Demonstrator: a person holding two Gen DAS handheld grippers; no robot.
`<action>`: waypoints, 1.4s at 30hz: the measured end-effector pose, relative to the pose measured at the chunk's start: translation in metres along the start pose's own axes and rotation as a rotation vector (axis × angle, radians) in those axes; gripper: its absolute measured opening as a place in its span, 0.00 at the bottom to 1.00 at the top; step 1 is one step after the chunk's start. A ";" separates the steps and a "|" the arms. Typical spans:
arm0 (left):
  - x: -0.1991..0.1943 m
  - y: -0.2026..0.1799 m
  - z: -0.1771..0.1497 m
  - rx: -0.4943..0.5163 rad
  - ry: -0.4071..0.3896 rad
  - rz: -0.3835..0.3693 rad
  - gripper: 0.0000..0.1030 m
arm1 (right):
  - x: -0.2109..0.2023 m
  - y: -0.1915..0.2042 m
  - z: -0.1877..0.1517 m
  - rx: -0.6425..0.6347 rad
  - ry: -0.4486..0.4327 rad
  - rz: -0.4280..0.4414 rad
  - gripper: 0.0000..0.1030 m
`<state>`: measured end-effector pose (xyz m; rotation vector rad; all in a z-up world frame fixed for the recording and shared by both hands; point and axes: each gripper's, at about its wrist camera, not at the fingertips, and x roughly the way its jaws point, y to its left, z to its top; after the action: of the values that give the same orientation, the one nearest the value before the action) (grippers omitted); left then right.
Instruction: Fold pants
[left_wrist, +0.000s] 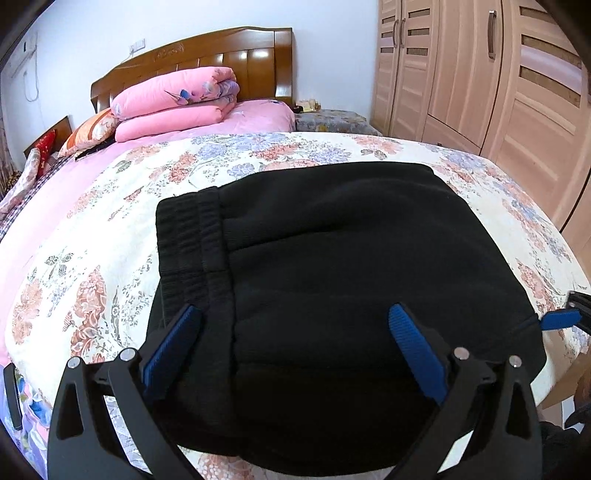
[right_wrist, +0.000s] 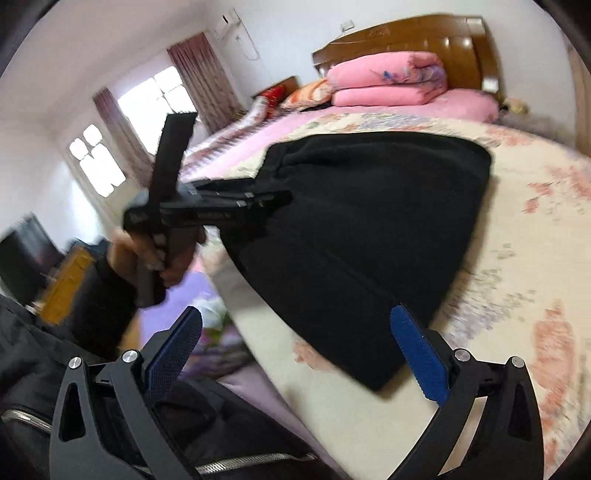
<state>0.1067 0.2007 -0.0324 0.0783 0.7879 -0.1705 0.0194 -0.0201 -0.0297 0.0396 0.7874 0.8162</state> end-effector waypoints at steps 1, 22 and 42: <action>-0.001 0.000 -0.001 0.000 -0.006 0.002 0.99 | -0.002 0.006 -0.003 -0.017 0.006 -0.076 0.96; -0.105 -0.084 -0.084 0.007 -0.337 0.228 0.99 | -0.064 0.068 -0.048 -0.134 -0.365 -0.644 0.96; -0.108 -0.085 -0.081 -0.008 -0.350 0.239 0.99 | -0.069 0.066 -0.056 -0.100 -0.355 -0.650 0.96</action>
<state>-0.0403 0.1417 -0.0135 0.1309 0.4253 0.0461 -0.0882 -0.0341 -0.0070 -0.1509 0.3794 0.2163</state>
